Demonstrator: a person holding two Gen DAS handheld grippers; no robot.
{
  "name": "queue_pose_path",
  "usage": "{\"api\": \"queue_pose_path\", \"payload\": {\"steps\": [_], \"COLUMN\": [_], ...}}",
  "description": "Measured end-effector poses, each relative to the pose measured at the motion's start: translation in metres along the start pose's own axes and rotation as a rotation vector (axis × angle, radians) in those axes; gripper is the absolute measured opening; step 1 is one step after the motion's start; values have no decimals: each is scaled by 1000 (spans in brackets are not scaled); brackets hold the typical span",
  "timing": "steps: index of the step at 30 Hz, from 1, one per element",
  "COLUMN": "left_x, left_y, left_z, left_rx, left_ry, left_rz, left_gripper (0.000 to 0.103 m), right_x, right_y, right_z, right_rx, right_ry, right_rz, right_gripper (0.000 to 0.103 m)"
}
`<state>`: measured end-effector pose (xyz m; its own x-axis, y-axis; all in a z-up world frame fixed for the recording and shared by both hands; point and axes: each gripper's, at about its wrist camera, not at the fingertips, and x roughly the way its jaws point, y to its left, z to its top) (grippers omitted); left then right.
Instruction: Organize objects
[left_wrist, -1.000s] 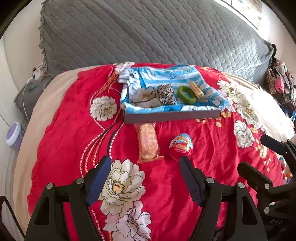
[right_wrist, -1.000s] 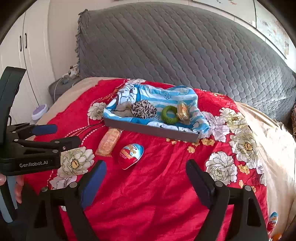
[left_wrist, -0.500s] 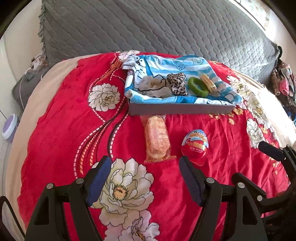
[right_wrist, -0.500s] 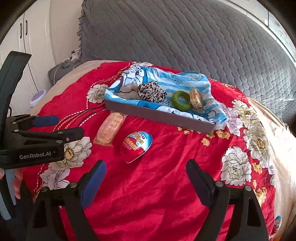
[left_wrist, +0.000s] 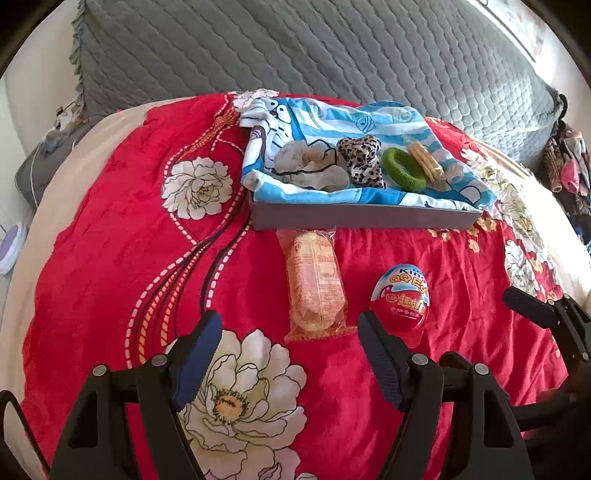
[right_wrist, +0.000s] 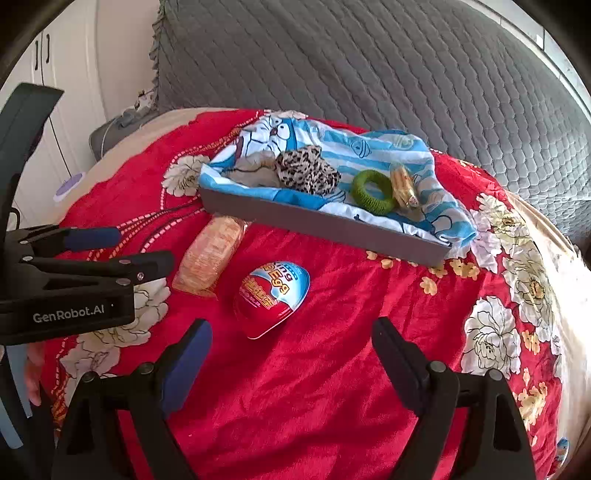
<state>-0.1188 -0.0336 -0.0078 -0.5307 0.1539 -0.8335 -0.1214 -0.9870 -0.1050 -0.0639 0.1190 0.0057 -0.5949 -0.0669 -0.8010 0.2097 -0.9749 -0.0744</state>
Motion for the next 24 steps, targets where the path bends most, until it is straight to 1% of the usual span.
{"api": "queue_pose_path", "payload": {"steps": [9, 20, 24], "left_x": [12, 28, 32], "left_y": [-2, -4, -5], "left_z": [6, 12, 14], "left_rx": [-1, -16, -19], "left_ry": [4, 12, 9], "left_rz": [-12, -33, -42], "left_gripper": [77, 77, 77], "right_x": [15, 38, 44], "right_y": [1, -4, -6], "right_z": [2, 1, 1], "right_rx": [-7, 25, 40], "right_ry": [14, 48, 57], "right_rz": [-7, 5, 13], "right_gripper": [88, 88, 92]}}
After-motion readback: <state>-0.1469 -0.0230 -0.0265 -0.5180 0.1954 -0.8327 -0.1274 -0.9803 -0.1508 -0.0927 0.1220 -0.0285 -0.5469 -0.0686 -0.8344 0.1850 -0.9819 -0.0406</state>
